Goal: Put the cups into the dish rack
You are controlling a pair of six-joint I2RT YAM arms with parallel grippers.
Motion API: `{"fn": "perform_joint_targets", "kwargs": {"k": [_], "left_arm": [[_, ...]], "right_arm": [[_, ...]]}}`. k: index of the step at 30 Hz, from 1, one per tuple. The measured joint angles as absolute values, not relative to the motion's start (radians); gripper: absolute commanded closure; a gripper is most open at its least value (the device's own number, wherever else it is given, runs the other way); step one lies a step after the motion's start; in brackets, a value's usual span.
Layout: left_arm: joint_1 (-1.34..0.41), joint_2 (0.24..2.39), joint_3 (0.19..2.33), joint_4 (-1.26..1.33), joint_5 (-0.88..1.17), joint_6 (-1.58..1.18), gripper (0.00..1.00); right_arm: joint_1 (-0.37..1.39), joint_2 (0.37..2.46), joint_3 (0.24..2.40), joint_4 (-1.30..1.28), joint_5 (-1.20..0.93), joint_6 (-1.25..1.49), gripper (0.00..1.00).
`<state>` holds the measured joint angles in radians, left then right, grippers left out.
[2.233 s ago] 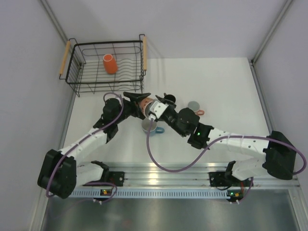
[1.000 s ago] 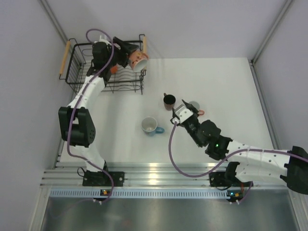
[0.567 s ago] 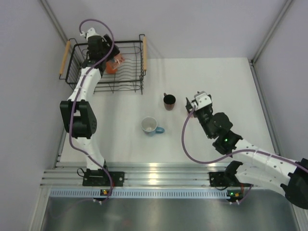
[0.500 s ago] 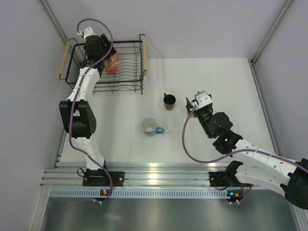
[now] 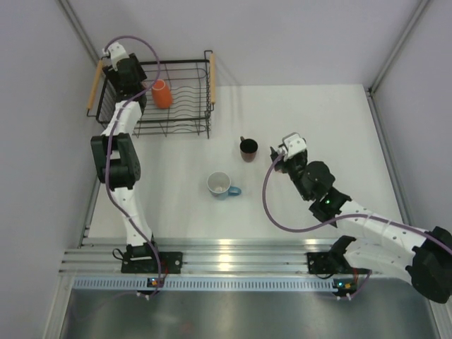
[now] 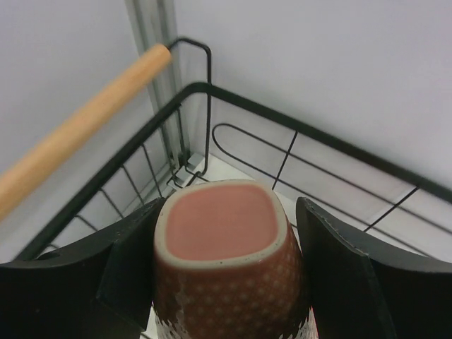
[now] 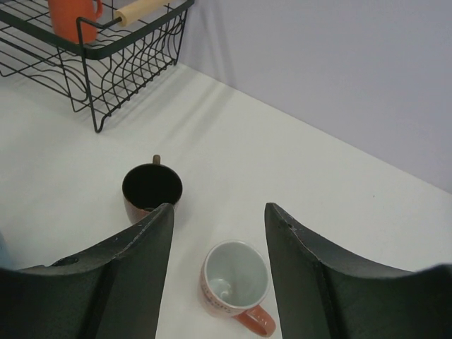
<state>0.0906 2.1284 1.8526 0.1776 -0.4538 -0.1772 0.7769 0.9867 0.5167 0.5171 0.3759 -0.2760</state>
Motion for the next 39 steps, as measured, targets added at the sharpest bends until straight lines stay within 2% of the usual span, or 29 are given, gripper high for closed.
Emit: {"fn": "perform_joint_targets", "kwargs": {"k": [12,24,39], "left_arm": [[0.098,2.409,2.046,0.270,-0.396,-0.067,1.00],[0.133,2.499,2.084,0.451,-0.348,0.036,1.00],[0.171,2.574,2.114,0.464,-0.247,0.062,1.00]], "right_arm": [[0.720,1.044,0.515,0.510,0.307,-0.225,0.48],[0.669,1.118,0.515,0.509,0.256,-0.193,0.49],[0.622,1.148,0.515,0.511,0.206,-0.156,0.49]]}}
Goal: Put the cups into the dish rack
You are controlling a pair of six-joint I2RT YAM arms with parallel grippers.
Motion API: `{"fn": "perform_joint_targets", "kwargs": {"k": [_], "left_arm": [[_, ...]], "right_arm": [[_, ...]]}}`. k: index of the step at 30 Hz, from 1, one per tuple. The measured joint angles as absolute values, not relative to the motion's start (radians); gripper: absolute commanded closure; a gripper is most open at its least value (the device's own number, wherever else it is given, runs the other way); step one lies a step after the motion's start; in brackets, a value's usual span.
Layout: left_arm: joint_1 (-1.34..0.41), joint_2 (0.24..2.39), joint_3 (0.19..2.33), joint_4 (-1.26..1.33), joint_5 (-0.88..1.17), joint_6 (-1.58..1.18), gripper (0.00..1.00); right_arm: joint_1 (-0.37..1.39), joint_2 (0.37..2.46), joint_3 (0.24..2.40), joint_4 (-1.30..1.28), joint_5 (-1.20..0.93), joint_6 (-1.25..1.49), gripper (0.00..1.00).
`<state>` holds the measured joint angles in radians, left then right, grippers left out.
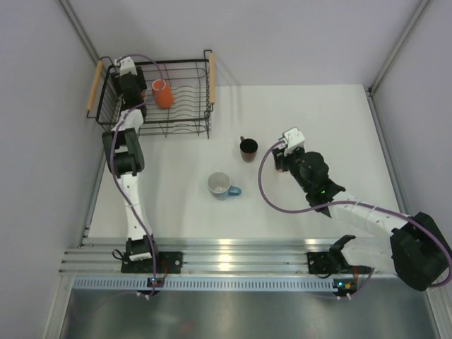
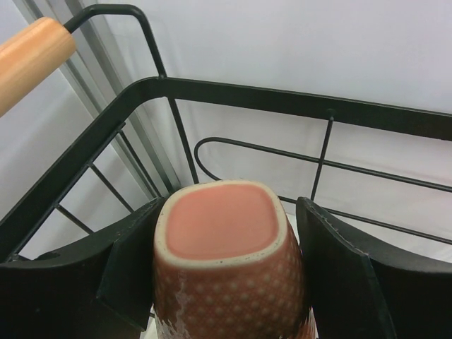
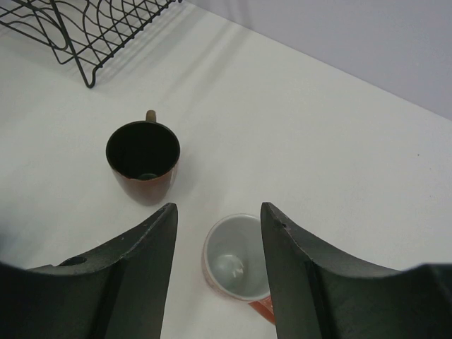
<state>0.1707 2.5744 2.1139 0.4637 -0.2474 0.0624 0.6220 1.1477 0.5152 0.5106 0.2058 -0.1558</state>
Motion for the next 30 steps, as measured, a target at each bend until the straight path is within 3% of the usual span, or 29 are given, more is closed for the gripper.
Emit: {"fn": "perform_joint_targets", "kwargs": {"k": [16,22,25,30], "left_arm": [[0.171,2.580,2.121,0.454,-0.172,0.105,1.00],[0.171,2.582,2.123,0.455,-0.171,0.108,0.86],[0.171,2.582,2.123,0.455,-0.166,0.107,0.69],[0.171,2.584,2.125,0.455,-0.158,0.103,0.67]], "right_arm": [[0.595,1.153,0.515,0.510,0.178,-0.137,0.49],[0.590,1.157,0.515,0.509,0.170,-0.133,0.49],[0.587,1.157,0.515,0.509,0.169,-0.133,0.49],[0.585,1.164,0.515,0.508,0.167,-0.130,0.49]]}}
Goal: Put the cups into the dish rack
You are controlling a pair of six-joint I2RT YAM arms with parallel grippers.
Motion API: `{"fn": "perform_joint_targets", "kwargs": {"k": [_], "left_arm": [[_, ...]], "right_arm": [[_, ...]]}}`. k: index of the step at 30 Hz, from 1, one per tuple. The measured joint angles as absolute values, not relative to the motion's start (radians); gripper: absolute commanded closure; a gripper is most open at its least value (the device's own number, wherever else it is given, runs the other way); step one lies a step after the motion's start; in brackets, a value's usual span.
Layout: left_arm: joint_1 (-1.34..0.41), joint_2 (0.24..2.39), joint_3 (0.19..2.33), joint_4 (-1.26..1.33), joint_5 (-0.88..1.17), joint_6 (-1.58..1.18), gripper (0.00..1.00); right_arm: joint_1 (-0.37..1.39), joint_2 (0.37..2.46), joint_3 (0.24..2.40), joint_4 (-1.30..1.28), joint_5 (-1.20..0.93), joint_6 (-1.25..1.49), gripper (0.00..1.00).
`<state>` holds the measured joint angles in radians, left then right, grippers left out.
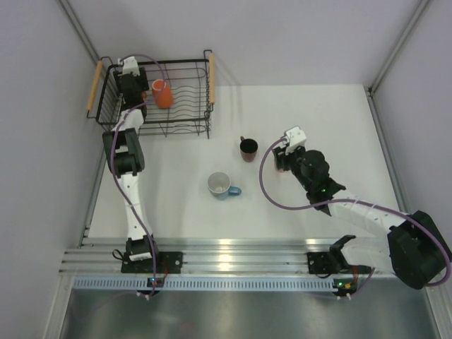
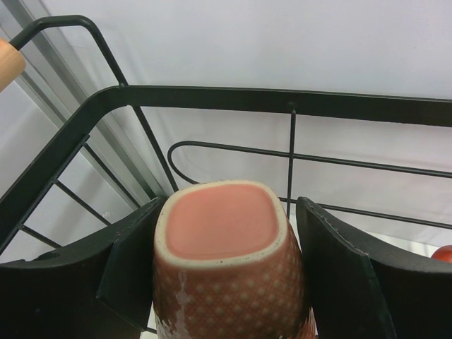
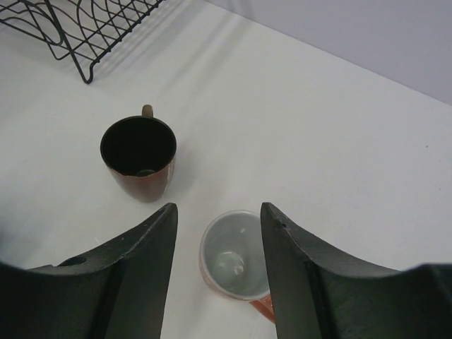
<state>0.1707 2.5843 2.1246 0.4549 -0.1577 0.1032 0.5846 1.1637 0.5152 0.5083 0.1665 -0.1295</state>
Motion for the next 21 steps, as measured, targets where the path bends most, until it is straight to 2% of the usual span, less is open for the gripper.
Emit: {"fn": "perform_joint_targets", "kwargs": {"k": [7,9,10,13,16,21], "left_arm": [[0.171,2.590,2.130,0.455,-0.146,0.096,0.62],[0.171,2.592,2.131,0.455,-0.146,0.095,0.57],[0.171,2.593,2.131,0.455,-0.146,0.095,0.50],[0.171,2.595,2.131,0.455,-0.145,0.092,0.50],[0.171,2.595,2.131,0.455,-0.145,0.090,0.43],[0.171,2.595,2.131,0.455,-0.139,0.088,0.41]], "right_arm": [[0.582,1.168,0.515,0.508,0.166,-0.129,0.49],[0.579,1.168,0.515,0.508,0.166,-0.129,0.49],[0.579,1.168,0.515,0.508,0.166,-0.129,0.49],[0.578,1.174,0.515,0.508,0.165,-0.129,0.49],[0.577,1.179,0.515,0.508,0.163,-0.129,0.49],[0.573,1.184,0.515,0.507,0.163,-0.129,0.49]]}}
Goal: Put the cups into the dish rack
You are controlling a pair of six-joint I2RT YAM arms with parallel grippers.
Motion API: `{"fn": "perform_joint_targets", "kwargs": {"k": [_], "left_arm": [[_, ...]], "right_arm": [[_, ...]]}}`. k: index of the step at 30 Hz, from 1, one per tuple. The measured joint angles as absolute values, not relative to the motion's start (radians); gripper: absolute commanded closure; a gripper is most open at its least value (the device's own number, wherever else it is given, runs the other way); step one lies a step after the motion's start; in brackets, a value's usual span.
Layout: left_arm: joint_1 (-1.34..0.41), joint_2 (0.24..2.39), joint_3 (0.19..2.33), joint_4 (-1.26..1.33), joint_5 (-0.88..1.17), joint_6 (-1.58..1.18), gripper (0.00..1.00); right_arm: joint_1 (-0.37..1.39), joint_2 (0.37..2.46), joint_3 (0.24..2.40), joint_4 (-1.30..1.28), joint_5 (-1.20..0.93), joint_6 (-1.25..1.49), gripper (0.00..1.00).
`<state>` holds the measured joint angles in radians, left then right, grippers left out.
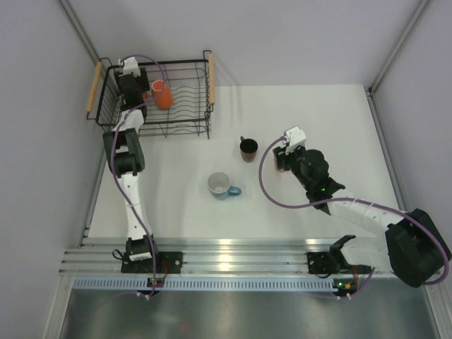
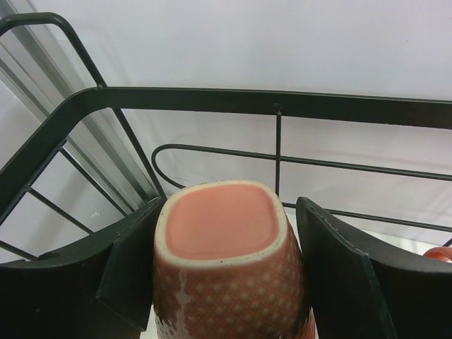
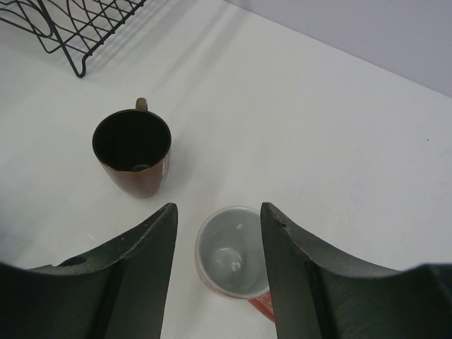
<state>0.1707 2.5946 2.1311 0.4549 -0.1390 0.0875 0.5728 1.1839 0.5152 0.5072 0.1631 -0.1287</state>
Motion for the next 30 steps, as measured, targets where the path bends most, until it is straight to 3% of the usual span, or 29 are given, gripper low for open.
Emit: {"fn": "perform_joint_targets", "kwargs": {"k": [3,8,12,30], "left_arm": [[0.171,2.595,2.131,0.455,-0.131,0.088,0.29],[0.171,2.595,2.131,0.455,-0.122,0.088,0.27],[0.171,2.595,2.131,0.455,-0.119,0.088,0.17],[0.172,2.595,2.131,0.502,-0.123,0.087,0.20]], "right_arm": [[0.573,1.185,0.516,0.507,0.163,-0.129,0.50],[0.572,1.186,0.516,0.507,0.162,-0.128,0.49],[0.571,1.187,0.516,0.506,0.162,-0.129,0.49],[0.566,1.190,0.518,0.504,0.161,-0.128,0.49]]}}
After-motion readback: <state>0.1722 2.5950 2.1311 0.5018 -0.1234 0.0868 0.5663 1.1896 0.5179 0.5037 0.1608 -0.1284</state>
